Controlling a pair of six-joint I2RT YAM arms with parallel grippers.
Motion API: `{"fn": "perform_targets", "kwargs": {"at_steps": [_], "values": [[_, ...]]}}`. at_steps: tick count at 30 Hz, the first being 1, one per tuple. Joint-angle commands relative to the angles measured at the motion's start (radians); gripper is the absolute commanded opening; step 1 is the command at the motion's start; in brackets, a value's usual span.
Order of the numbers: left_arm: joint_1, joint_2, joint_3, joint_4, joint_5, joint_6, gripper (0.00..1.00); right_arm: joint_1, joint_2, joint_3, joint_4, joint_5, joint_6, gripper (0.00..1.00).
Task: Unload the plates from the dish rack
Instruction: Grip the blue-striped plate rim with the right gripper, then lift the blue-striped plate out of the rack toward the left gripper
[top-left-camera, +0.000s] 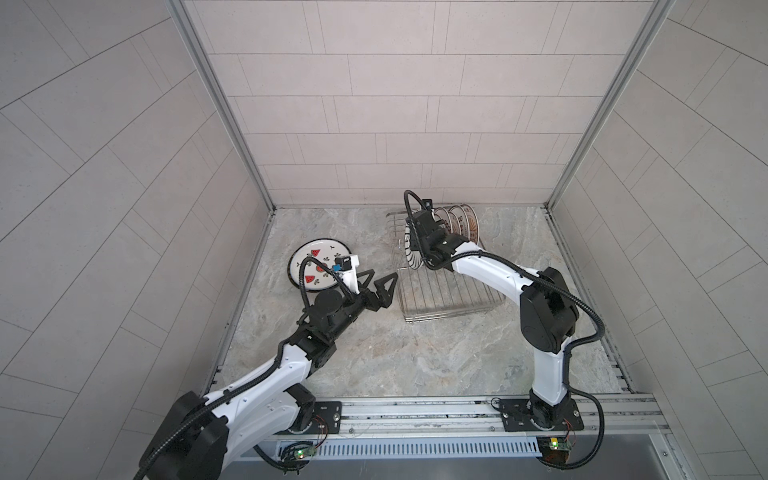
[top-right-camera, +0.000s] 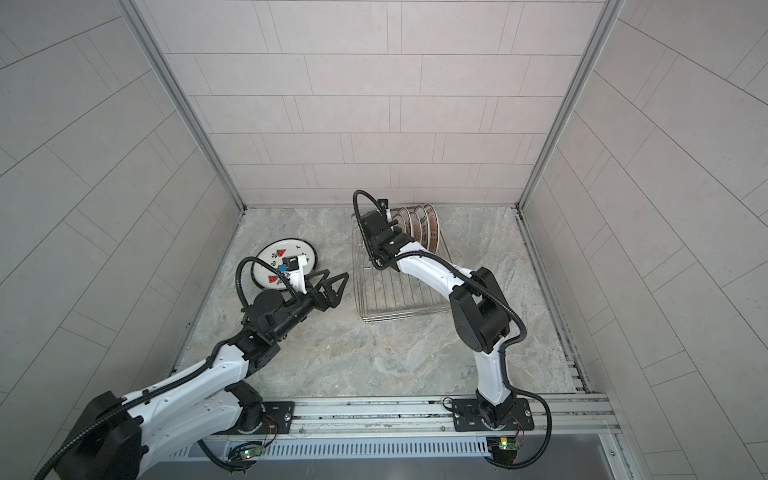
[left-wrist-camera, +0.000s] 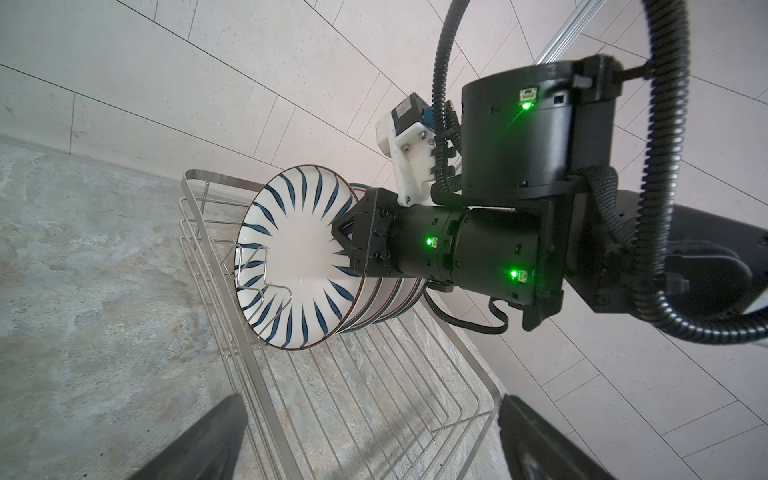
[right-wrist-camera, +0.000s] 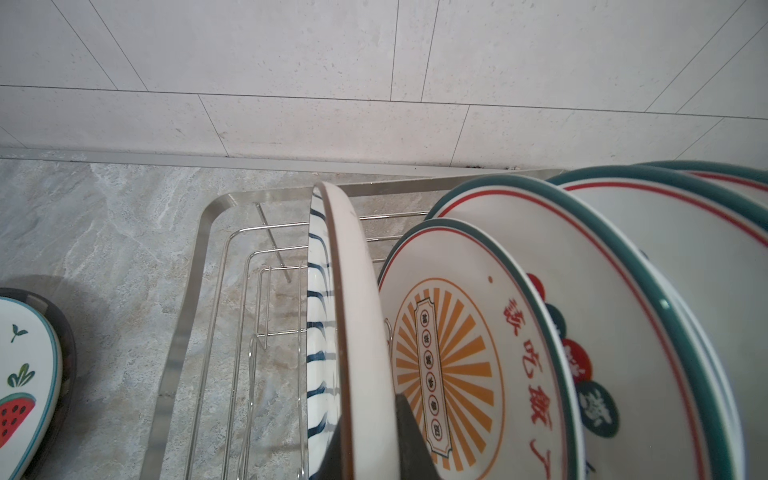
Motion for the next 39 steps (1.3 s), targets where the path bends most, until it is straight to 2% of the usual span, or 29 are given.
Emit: {"fn": "perform_targets", "kwargs": {"at_steps": [1,20,35,39], "values": [[-0.005,-0.018,-0.012,0.008,-0.013,0.005,1.00,0.011,-0.085,-0.024,0.002,0.075,-0.032,0.12],[-0.005,-0.064,-0.021,-0.007,-0.001,-0.001,1.00,0.062,-0.265,-0.126,0.035,0.147,-0.069,0.11],[-0.005,-0.096,-0.042,0.009,0.015,-0.004,1.00,0.053,-0.435,-0.269,0.084,0.053,-0.048,0.11],[-0.006,-0.110,-0.048,0.012,0.024,-0.004,1.00,0.029,-0.499,-0.331,0.114,-0.061,-0.027,0.11]]}}
